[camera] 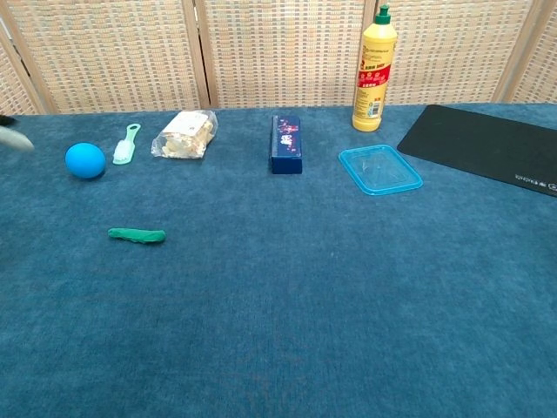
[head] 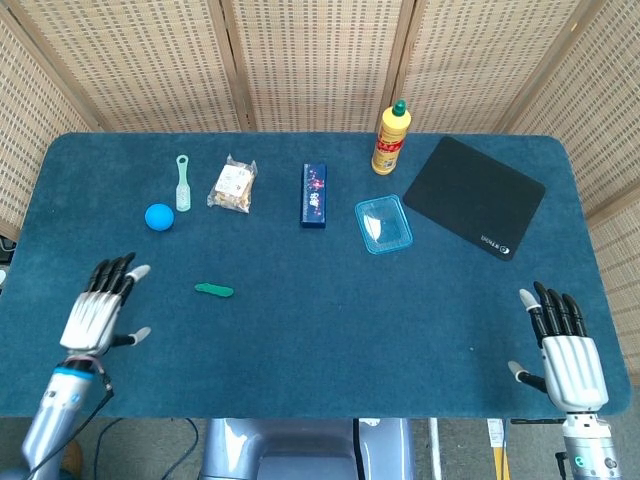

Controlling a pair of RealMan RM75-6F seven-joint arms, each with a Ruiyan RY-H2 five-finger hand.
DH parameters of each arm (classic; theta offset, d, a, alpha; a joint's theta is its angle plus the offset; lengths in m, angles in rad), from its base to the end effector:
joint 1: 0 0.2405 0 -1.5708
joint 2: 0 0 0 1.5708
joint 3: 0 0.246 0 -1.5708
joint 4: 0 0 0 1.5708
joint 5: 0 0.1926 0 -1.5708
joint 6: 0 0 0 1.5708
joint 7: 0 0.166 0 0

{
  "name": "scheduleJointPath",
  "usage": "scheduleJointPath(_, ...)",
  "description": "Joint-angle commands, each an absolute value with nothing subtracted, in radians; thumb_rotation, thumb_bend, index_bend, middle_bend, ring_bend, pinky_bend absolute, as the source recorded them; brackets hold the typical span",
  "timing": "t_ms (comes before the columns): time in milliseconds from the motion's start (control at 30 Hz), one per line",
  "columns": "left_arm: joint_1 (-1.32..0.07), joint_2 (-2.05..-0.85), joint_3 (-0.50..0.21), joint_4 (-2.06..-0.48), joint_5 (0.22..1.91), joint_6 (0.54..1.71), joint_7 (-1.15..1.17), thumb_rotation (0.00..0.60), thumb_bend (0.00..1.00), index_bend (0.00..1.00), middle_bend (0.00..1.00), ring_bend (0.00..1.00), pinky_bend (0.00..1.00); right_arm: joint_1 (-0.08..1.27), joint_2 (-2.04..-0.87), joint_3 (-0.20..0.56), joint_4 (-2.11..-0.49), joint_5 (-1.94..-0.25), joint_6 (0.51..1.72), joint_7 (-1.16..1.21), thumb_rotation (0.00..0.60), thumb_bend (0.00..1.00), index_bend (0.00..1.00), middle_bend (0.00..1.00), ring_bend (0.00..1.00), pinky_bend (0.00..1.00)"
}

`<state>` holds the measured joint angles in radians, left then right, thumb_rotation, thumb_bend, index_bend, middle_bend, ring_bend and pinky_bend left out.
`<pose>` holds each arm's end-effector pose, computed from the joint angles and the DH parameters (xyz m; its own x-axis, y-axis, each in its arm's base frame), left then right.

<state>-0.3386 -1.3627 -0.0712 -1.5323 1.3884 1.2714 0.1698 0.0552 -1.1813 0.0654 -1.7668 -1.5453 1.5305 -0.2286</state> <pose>-0.2493 0.2709 0.0755 0.4073 0.1207 0.9053 0.9073 -0.1673 -0.3859 -0.2555 -0.1927 0.1496 0.4070 0.0429 0.9124 -0.9122 -0.0326 0.4085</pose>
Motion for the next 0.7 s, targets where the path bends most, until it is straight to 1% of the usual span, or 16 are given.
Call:
scheduleJointPath(33,-0.484,-1.478,-0.139,-1.315,1.316,1.082,0.148,0.600,0.20,0.42,0.00,0.00,0.00,0.059,-1.184,0.067,-1.768,-1.535,1.520,-0.231,0.600,0.00,0.00,0.00,0.00,0.00)
scheduleJointPath(133,-0.524,-1.522,-0.156,-1.257,1.273,1.022,0.184,0.600,0.26,0.43,0.00,0.00,0.00,0.065,-1.187,0.066,-1.765,-1.520,1.500,-0.232,0.600,0.00,0.00,0.00,0.00,0.00)
scheduleJointPath(200,-0.545,-1.551,-0.164,-1.223,1.246,0.988,0.203,0.600,0.28,0.44,0.00,0.00,0.00,0.070,-1.190,0.065,-1.762,-1.513,1.487,-0.237,0.600,0.00,0.00,0.00,0.00,0.00)
scheduleJointPath(400,-0.574,-1.603,-0.171,-1.185,1.200,0.945,0.226,0.600,0.37,0.46,0.00,0.00,0.00,0.077,-1.194,0.066,-1.756,-1.501,1.473,-0.239,0.600,0.00,0.00,0.00,0.00,0.00)
scheduleJointPath(533,-0.579,-1.617,-0.167,-1.183,1.191,0.942,0.232,0.600,0.40,0.46,0.00,0.00,0.00,0.079,-1.194,0.067,-1.754,-1.497,1.470,-0.233,0.600,0.00,0.00,0.00,0.00,0.00)
scheduleJointPath(700,-0.590,-1.635,-0.166,-1.176,1.169,0.929,0.256,0.600,0.40,0.46,0.00,0.00,0.00,0.082,-1.193,0.064,-1.754,-1.498,1.465,-0.230,0.600,0.00,0.00,0.00,0.00,0.00)
